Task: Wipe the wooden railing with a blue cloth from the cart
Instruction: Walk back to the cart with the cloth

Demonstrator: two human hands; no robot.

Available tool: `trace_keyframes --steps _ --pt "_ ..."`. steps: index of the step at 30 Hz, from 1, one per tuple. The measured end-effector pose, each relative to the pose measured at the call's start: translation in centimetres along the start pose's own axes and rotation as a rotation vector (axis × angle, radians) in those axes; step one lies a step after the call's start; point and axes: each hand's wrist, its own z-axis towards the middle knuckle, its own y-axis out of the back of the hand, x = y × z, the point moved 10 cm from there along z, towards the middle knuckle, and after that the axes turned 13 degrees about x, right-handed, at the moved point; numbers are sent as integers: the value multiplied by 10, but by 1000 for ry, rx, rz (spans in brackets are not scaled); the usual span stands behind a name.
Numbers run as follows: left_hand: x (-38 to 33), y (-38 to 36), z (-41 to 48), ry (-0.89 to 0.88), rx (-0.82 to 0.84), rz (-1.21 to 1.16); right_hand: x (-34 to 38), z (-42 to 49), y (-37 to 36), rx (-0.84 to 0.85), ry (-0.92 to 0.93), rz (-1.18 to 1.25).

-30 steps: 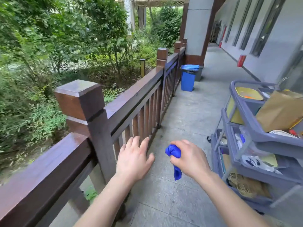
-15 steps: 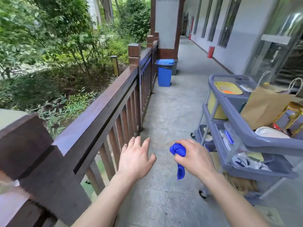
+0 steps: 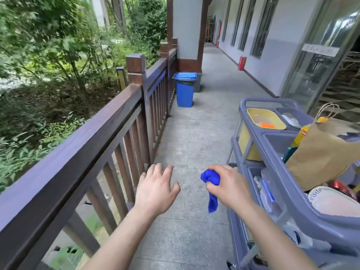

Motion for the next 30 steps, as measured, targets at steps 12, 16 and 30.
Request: trace_keyframes --steps 12,16,30 --pt "-16 0 223 -208 15 28 -69 164 15 -86 -187 19" --pt "-22 5 298 -324 42 56 -86 212 26 -152 -306 15" --pt "-130 -14 488 -643 95 66 -191 305 73 -315 -544 19"
